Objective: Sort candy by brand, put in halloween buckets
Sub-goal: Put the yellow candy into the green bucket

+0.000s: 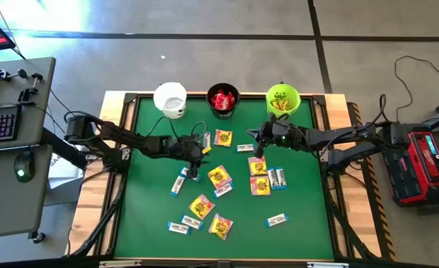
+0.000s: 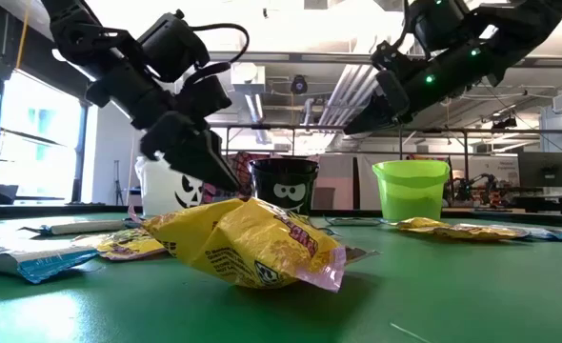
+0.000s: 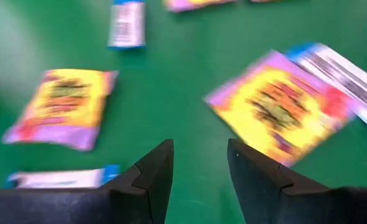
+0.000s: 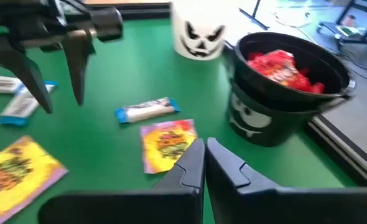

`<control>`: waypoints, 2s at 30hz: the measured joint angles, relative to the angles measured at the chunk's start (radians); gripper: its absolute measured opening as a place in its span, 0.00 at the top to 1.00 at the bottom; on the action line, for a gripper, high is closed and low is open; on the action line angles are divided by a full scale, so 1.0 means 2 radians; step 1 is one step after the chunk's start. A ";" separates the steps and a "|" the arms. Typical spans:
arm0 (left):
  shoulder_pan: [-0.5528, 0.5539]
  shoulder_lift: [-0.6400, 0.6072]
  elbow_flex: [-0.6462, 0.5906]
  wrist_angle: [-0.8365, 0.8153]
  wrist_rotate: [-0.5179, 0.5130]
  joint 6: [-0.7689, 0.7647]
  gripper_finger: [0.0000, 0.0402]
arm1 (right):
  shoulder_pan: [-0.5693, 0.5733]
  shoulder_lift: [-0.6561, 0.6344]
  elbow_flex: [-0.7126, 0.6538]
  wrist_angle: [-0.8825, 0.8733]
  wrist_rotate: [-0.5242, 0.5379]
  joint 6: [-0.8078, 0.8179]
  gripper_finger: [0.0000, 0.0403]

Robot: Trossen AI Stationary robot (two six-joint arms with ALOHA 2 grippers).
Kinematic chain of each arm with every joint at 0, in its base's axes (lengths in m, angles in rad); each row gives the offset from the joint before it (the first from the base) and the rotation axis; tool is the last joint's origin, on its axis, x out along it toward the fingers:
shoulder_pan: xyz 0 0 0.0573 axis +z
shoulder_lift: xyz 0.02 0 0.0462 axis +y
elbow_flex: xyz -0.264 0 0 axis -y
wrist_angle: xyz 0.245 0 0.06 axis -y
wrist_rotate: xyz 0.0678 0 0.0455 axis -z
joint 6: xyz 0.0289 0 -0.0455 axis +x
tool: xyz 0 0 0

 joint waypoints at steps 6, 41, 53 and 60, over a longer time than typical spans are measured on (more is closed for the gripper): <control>-0.049 0.025 0.000 0.000 0.017 0.123 0.64 | 0.015 0.000 -0.004 0.009 0.000 -0.001 1.00; -0.077 0.135 0.021 0.079 -0.040 0.299 0.81 | 0.015 0.000 -0.004 0.012 -0.040 0.003 1.00; -0.045 0.091 0.045 0.072 -0.054 0.255 1.00 | 0.050 0.000 -0.004 0.001 -0.094 -0.016 0.87; -0.015 0.074 0.066 0.076 -0.027 0.127 1.00 | 0.097 0.005 -0.003 0.006 -0.034 -0.027 0.62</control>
